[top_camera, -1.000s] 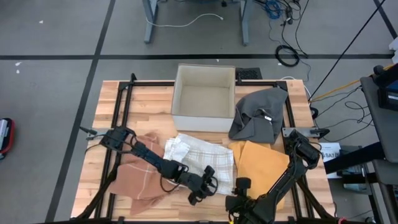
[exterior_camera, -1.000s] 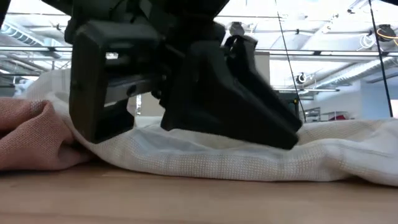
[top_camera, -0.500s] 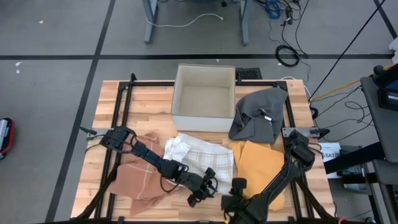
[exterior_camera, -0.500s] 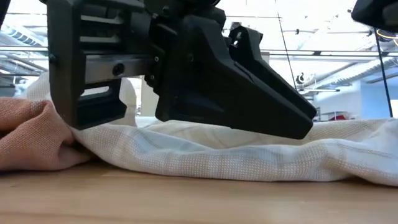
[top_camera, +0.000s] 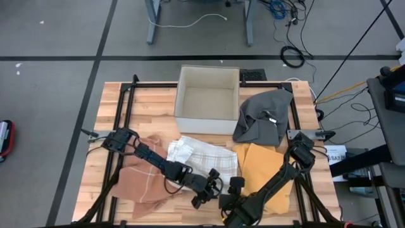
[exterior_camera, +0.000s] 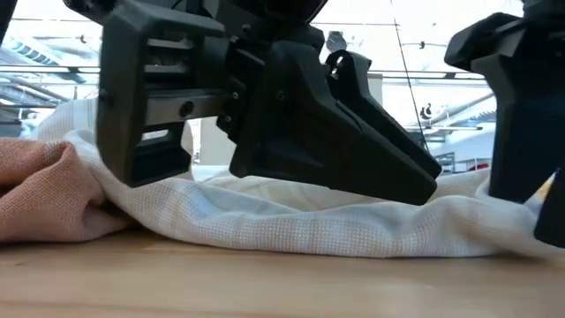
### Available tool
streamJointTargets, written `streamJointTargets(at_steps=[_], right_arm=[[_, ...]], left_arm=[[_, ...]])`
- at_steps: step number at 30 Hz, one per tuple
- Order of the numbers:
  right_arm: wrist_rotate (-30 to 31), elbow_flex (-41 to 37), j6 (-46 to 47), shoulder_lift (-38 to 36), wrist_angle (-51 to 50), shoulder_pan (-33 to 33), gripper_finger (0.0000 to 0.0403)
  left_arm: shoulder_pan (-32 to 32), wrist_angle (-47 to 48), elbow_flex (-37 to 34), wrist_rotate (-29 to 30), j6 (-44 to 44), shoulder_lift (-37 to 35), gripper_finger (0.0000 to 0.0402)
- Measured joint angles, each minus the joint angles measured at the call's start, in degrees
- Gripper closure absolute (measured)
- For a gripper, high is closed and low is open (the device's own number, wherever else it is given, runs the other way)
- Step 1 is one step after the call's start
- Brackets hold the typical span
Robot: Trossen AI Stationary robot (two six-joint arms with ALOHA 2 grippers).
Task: Fold towel
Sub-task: Fold the white patterned towel
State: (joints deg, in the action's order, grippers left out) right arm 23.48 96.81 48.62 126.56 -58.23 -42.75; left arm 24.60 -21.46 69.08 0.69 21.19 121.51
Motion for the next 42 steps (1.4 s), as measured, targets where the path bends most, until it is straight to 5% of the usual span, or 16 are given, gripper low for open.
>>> streamJointTargets(at_steps=[7,14,27,32,42], right_arm=[[0.08,-1.04,-0.39,-0.04,1.67,0.54,0.0284],[-1.65,-4.02,-0.99,-0.31,3.76,0.78,0.0392],[7.47,-0.8,-2.2,-0.31,4.34,0.87,0.04],[7.39,-0.11,2.35,-0.28,3.27,1.82,0.0402],[7.98,1.27,4.79,-0.35,3.09,2.57,0.0403]], left_arm=[[0.02,0.38,0.0,0.0,-0.08,0.0,0.0259],[-0.17,0.49,0.0,0.54,-0.06,0.0,0.0259],[-0.14,1.43,0.0,0.56,-0.13,0.0,0.0259],[0.72,1.63,0.0,6.61,-0.19,0.0,0.0259],[0.88,0.19,0.0,8.41,-5.92,0.0,0.0265]])
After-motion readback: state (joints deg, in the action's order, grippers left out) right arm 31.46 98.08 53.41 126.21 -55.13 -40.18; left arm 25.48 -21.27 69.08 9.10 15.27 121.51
